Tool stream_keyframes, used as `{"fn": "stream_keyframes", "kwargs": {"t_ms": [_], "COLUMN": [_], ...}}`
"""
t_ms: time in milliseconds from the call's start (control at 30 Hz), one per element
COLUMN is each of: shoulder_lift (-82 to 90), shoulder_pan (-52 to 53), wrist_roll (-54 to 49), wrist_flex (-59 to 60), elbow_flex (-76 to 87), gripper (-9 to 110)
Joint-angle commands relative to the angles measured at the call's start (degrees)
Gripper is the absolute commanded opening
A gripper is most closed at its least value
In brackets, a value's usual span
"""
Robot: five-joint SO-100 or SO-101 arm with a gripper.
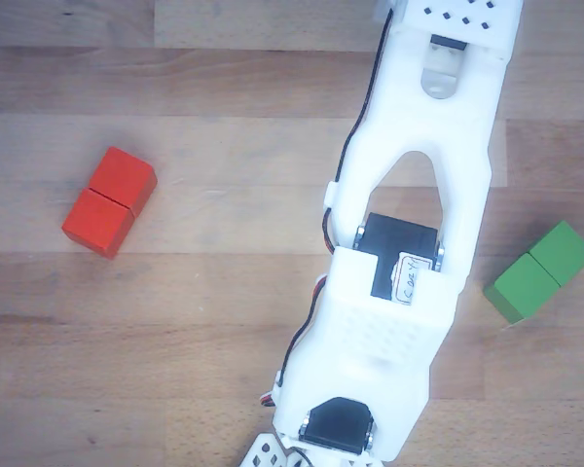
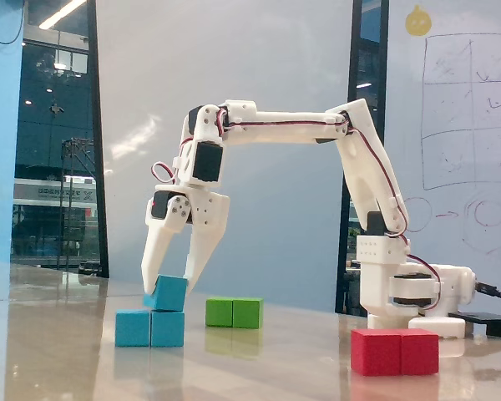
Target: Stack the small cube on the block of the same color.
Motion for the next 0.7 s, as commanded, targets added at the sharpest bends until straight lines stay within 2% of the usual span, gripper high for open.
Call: {"fn": "stream_keyframes", "kwargs": {"t_ms": [0,267,500,667], "shoulder_lift": [1.6,1.6,1.8,2.8], "shoulder_pan": [-0.4,0.3,0.6,6.9], "wrist_roll": [-1.0,-2.7,-3.3,-3.5], "wrist_flex": [0.3,-0.7,-0.7,-0.8], "elbow_flex": [-5.7,-5.7,-5.8,-6.6], "gripper": [13,31,30,30]}}
